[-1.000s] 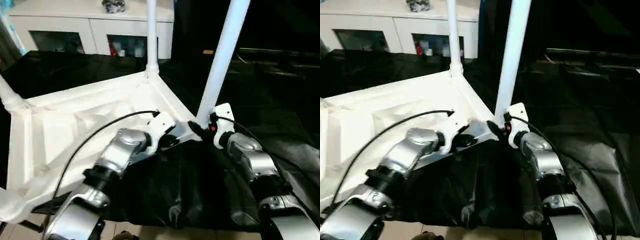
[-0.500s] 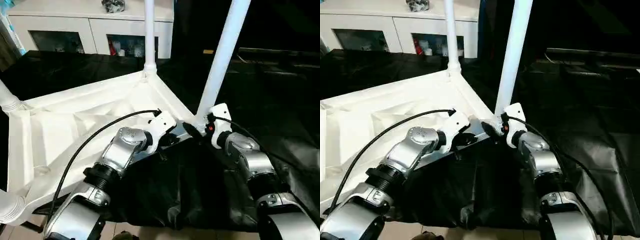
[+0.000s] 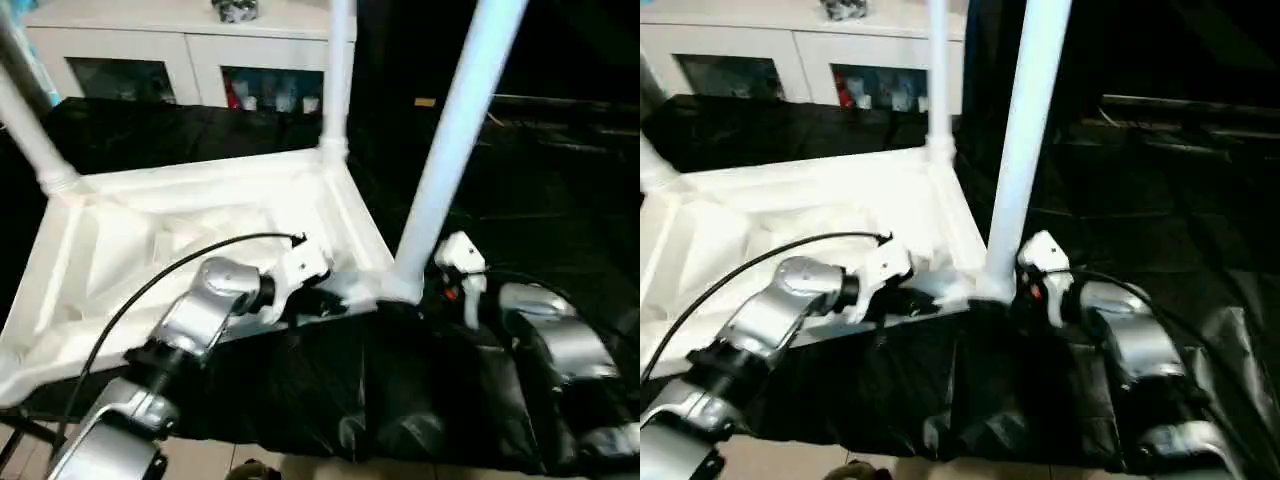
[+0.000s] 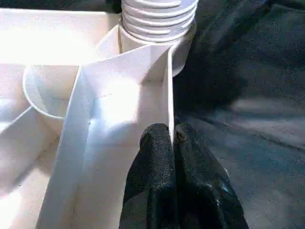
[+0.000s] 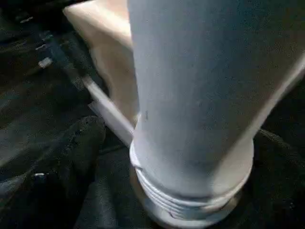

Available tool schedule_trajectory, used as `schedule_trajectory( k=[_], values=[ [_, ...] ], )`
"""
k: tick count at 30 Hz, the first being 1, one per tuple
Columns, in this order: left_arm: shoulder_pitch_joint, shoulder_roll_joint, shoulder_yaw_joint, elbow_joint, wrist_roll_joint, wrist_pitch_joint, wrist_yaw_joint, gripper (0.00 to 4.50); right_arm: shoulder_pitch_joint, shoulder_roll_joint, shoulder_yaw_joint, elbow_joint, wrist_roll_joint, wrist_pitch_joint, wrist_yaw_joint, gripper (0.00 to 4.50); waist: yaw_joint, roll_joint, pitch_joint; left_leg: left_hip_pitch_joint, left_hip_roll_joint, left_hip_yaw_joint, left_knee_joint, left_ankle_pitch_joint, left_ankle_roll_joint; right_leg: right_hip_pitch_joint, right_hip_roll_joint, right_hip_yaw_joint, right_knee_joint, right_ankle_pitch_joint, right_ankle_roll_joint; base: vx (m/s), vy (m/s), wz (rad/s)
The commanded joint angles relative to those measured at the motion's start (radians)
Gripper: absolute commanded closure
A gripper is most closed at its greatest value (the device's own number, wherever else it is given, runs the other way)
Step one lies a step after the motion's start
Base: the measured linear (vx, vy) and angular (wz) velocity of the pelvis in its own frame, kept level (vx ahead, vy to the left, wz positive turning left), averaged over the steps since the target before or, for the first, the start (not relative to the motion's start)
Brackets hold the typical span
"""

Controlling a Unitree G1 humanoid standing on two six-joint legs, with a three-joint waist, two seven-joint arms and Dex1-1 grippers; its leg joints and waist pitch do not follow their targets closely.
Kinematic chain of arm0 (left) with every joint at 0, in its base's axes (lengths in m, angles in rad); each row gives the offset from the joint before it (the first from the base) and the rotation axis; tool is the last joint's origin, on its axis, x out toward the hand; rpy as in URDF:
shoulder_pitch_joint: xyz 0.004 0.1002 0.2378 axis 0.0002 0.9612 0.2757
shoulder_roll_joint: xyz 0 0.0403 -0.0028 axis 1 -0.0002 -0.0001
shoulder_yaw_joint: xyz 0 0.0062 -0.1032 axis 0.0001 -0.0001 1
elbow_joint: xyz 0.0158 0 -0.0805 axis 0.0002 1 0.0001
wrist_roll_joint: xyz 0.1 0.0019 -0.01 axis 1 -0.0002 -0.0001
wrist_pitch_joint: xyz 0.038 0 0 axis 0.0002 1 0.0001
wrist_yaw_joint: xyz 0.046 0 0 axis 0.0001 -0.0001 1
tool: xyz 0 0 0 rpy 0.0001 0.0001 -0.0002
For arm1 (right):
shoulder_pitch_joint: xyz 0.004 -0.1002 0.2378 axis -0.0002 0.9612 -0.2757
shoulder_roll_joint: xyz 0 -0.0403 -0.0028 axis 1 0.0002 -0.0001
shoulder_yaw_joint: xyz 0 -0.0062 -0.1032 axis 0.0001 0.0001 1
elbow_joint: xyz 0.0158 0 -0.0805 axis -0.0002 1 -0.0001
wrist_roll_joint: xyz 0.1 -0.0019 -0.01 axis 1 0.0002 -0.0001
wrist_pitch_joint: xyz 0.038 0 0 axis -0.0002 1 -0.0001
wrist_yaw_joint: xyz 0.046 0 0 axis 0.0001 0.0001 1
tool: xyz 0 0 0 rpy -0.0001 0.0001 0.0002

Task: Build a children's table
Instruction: Rotate leg to tighten

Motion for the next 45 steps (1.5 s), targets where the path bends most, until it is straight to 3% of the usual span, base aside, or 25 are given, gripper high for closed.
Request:
schedule_trajectory(
  k=[1, 8, 21, 25, 29, 36, 39, 41, 44, 45],
  values=[
    [-0.011, -0.017, 0.001, -0.059, -0.065, -0.034, -0.052, 4.5, 0.013, -0.004, 0.036, -0.036, 0.006, 0.025, 0.053, 0.04, 0.002, -0.01, -0.059, 0.029, 0.079, -0.034, -0.078, -0.215, 0.063, 0.035, -0.061, 0.029, -0.069, -0.152, -0.254, 0.0, 0.0, 0.0],
    [0.001, 0.0, -0.013, -0.082, -0.068, -0.017, -0.093, 4.5, 0.028, -0.024, 0.062, -0.075, 0.008, 0.051, 0.103, 0.2, 0.002, -0.011, -0.058, 0.03, 0.079, -0.036, -0.081, -0.227, 0.044, 0.031, -0.064, 0.03, -0.072, -0.171, -0.251, 0.0, 0.0, 0.0],
    [-0.001, -0.005, -0.006, -0.075, -0.052, -0.018, -0.075, 4.5, 0.029, -0.01, 0.067, -0.069, -0.005, 0.074, 0.068, 1.4, 0.007, -0.014, -0.06, 0.028, 0.077, -0.035, -0.077, -0.194, 0.052, 0.034, -0.064, 0.029, -0.067, -0.142, -0.255, 0.0, 0.0, 0.0],
    [-0.013, -0.037, 0.004, -0.045, -0.025, -0.005, 0.013, 4.5, 0.02, 0.051, 0.046, -0.014, -0.026, 0.054, -0.049, 1.67, 0.002, -0.014, -0.059, 0.029, 0.077, -0.036, -0.079, -0.215, 0.038, 0.031, -0.065, 0.03, -0.072, -0.179, -0.247, 0.0, 0.0, 0.0],
    [-0.038, -0.091, 0.021, 0.006, 0.006, 0.023, 0.132, 4.5, -0.033, 0.142, -0.011, 0.115, -0.045, 0.035, -0.245, 1.74, -0.015, -0.014, -0.056, 0.03, 0.073, -0.039, -0.083, -0.248, 0.003, 0.029, -0.067, 0.03, -0.08, -0.256, -0.232, 0.0, 0.0, 0.0],
    [-0.12, -0.217, 0.059, 0.151, 0.054, 0.055, 0.392, 4.5, -0.171, 0.29, -0.096, 0.353, -0.08, -0.018, -0.606, 1.75, -0.032, -0.013, -0.06, 0.032, 0.068, -0.038, -0.082, -0.249, -0.014, 0.029, -0.065, 0.03, -0.082, -0.238, -0.227, 0.0, 0.0, 0.0],
    [-0.154, -0.26, 0.065, 0.211, 0.074, 0.043, 0.468, 4.5, -0.227, 0.332, -0.11, 0.447, -0.089, -0.081, -0.669, 1.75, -0.03, -0.014, -0.062, 0.028, 0.067, -0.036, -0.078, -0.211, 0.006, 0.032, -0.064, 0.029, -0.077, -0.17, -0.236, 0.0, 0.0, 0.0],
    [-0.158, -0.264, 0.062, 0.216, 0.079, 0.04, 0.474, 4.5, -0.237, 0.339, -0.115, 0.462, -0.09, -0.09, -0.679, 1.06, -0.025, -0.017, -0.066, 0.024, 0.067, -0.035, -0.073, -0.16, 0.038, 0.039, -0.064, 0.028, -0.068, -0.094, -0.249, 0.0, 0.0, 0.0],
    [-0.157, -0.272, 0.061, 0.209, 0.076, 0.041, 0.47, 4.5, -0.248, 0.35, -0.129, 0.474, -0.082, -0.1, -0.682, 1.04, -0.022, -0.017, -0.068, 0.023, 0.068, -0.034, -0.068, -0.117, 0.079, 0.041, -0.063, 0.026, -0.061, -0.037, -0.261, 0.0, 0.0, 0.0],
    [-0.152, -0.271, 0.057, 0.202, 0.076, 0.037, 0.459, 4.5, -0.247, 0.351, -0.132, 0.47, -0.078, -0.108, -0.671, 0.75, -0.023, -0.017, -0.066, 0.023, 0.068, -0.033, -0.069, -0.126, 0.084, 0.04, -0.062, 0.025, -0.063, -0.047, -0.265, 0.0, 0.0, 0.0]
  ],
)
